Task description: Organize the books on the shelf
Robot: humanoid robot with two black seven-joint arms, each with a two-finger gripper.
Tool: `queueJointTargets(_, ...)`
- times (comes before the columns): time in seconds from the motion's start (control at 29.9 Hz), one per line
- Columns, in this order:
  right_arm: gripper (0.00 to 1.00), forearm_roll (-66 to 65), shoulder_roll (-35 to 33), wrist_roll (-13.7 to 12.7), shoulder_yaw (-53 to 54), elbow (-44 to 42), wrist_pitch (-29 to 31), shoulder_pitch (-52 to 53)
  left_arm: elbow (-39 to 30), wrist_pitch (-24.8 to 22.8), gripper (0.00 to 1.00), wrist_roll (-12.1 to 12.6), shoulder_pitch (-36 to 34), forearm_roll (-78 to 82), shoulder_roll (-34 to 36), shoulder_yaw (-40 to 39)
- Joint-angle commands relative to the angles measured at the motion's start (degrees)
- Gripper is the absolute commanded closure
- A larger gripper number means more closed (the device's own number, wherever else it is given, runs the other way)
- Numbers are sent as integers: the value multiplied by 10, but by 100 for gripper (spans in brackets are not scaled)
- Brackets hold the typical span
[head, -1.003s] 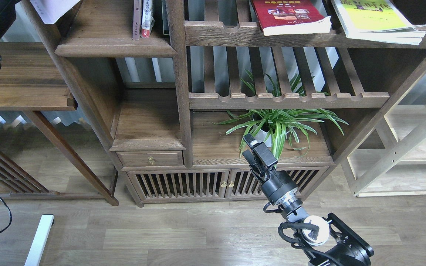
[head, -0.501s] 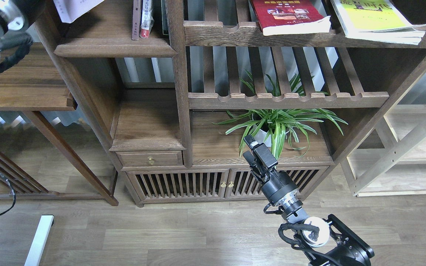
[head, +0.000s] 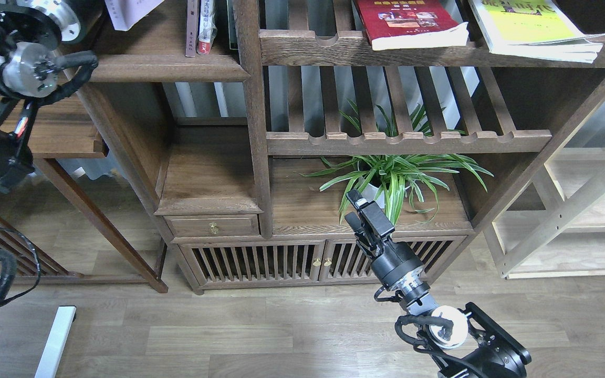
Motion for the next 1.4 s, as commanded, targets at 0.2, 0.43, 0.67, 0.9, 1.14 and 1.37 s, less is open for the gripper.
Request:
queueJointTargets(0.2,1,0,0,0,0,1,0,-2,32,24,98,-32,-15,-1,-28,18)
queueJointTargets(0.43,1,0,0,0,0,1,0,-3,48,26,93,-56,-18,-1,-29,24)
queueJointTargets(0.67,1,0,0,0,-1,1,0,-2,61,25,93,-66,-22,-4,-29,44)
queueJointTargets(0.9,1,1,0,0,-1,2,0,-2,91,26,93,-88,-31,-4,-46,62)
queueJointTargets(1.14,1,1,0,0,0,2,0,-5,129,26,92,-109,-42,-4,-66,69)
queueJointTargets(1.37,1,1,0,0,1,2,0,-8,142,26,89,-118,-44,-4,-73,88)
